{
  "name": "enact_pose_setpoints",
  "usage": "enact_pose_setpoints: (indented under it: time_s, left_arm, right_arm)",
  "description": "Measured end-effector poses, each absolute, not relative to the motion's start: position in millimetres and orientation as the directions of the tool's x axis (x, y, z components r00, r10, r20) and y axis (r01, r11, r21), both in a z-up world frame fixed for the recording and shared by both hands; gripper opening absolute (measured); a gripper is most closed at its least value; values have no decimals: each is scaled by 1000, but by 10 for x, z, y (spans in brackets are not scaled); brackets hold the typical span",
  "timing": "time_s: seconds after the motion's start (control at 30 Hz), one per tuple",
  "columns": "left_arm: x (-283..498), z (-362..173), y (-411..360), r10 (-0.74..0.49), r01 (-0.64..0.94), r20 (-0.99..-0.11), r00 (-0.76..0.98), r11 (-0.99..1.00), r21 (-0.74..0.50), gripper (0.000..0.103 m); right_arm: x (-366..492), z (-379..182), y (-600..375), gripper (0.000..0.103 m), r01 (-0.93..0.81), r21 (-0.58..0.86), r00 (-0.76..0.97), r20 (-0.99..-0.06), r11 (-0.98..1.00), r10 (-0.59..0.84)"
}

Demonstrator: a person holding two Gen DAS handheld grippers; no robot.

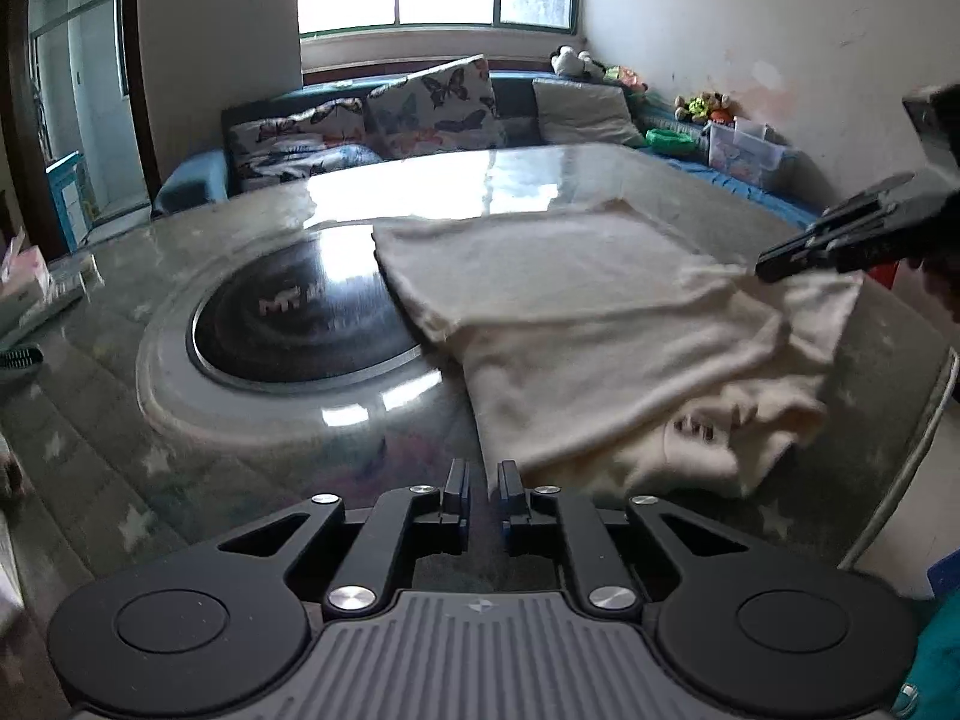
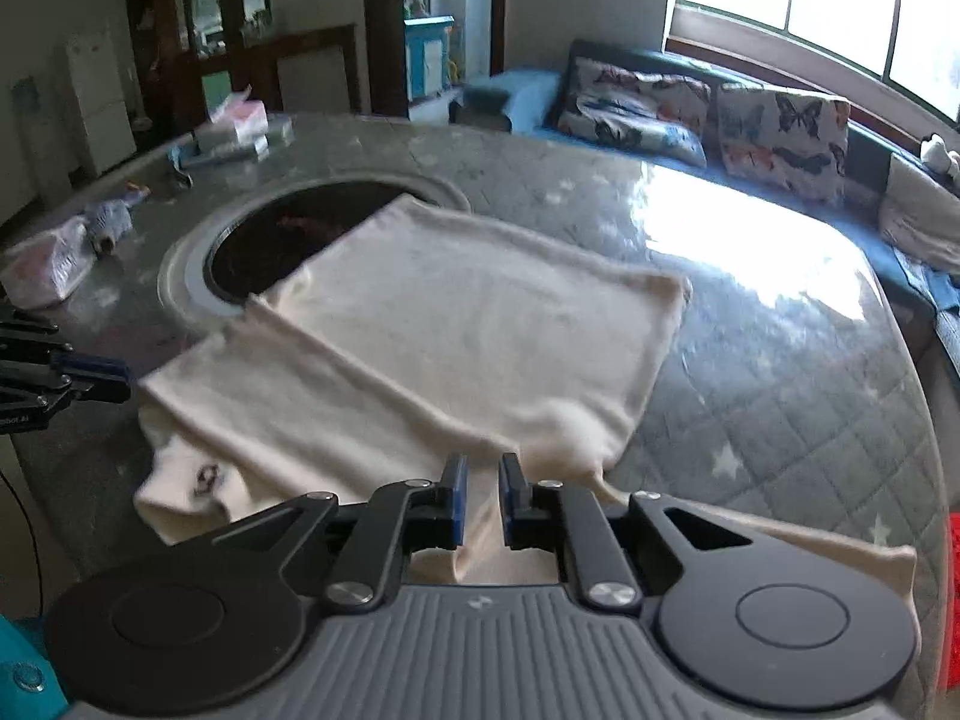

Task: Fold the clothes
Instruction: 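Grasp the other sleeve cuff of the cream sweatshirt with the right gripper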

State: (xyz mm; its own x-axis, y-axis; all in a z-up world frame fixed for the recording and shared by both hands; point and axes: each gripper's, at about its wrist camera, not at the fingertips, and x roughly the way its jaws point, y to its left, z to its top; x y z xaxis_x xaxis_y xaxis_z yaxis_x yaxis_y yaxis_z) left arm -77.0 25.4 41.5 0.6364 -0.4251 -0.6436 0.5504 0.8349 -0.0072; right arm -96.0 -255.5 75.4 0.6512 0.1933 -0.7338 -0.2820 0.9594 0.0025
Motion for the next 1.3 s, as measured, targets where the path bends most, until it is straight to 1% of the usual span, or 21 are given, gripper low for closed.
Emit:
enact_pose_setpoints:
  time_s: [0.23,0.4,0.47,0.57,0.63,0.7,0.77,0.8,0.87,0.9,1.0,1.07,1.1,1.13,1.17,1.3]
  left_arm:
    - [-369,472,-109,-475,572,-609,635,819,-42,11]
    - [-118,289,-298,-454,565,-647,613,824,-42,11]
    - [-73,232,-309,-444,563,-659,606,826,-39,11]
    - [-59,192,-301,-446,568,-663,602,822,-38,12]
    - [-60,180,-316,-445,570,-664,601,821,-34,12]
    - [-61,187,-334,-445,572,-667,598,820,-34,14]
    - [-77,215,-355,-442,573,-667,600,819,-28,18]
    - [-88,231,-367,-440,573,-667,601,819,-24,20]
    - [-119,271,-404,-441,576,-661,607,817,-15,27]
    - [-142,291,-442,-447,583,-658,606,812,-14,27]
    - [-226,346,-595,-477,616,-649,593,788,-15,28]
    - [-282,383,-698,-496,637,-643,584,771,-16,35]
    - [-310,401,-749,-506,647,-640,579,762,-16,36]
    - [-338,420,-800,-515,658,-637,574,753,-17,36]
    - [-369,431,-861,-526,670,-635,566,742,-17,36]
    - [-481,443,-1151,-566,718,-634,527,696,-25,36]
  right_arm:
    - [-819,551,-2408,11,-339,21,625,-742,941,242]
    - [-785,407,-2442,12,-343,8,603,-765,939,227]
    - [-849,478,-2474,15,-341,5,613,-757,940,227]
    - [-1003,566,-2486,15,-370,14,609,-751,929,254]
    - [-1072,516,-2466,15,-382,12,593,-764,924,255]
    - [-1121,430,-2453,15,-387,6,579,-776,922,248]
    - [-1181,448,-2485,15,-377,4,599,-761,926,248]
    - [-1211,486,-2531,16,-361,12,611,-752,932,246]
    - [-1275,567,-2632,18,-327,26,636,-733,945,240]
    - [-1308,599,-2699,19,-303,21,652,-725,953,223]
    - [-1410,639,-2991,21,-190,19,687,-711,982,147]
    - [-1453,619,-3230,23,-97,18,701,-708,995,81]
    - [-1482,591,-3357,24,-47,17,706,-707,999,45]
    - [-1513,562,-3486,28,5,16,709,-705,1000,8]
    - [-1547,527,-3619,30,59,18,711,-702,998,-29]
    - [-1676,405,-4128,30,261,49,707,-690,964,-156]
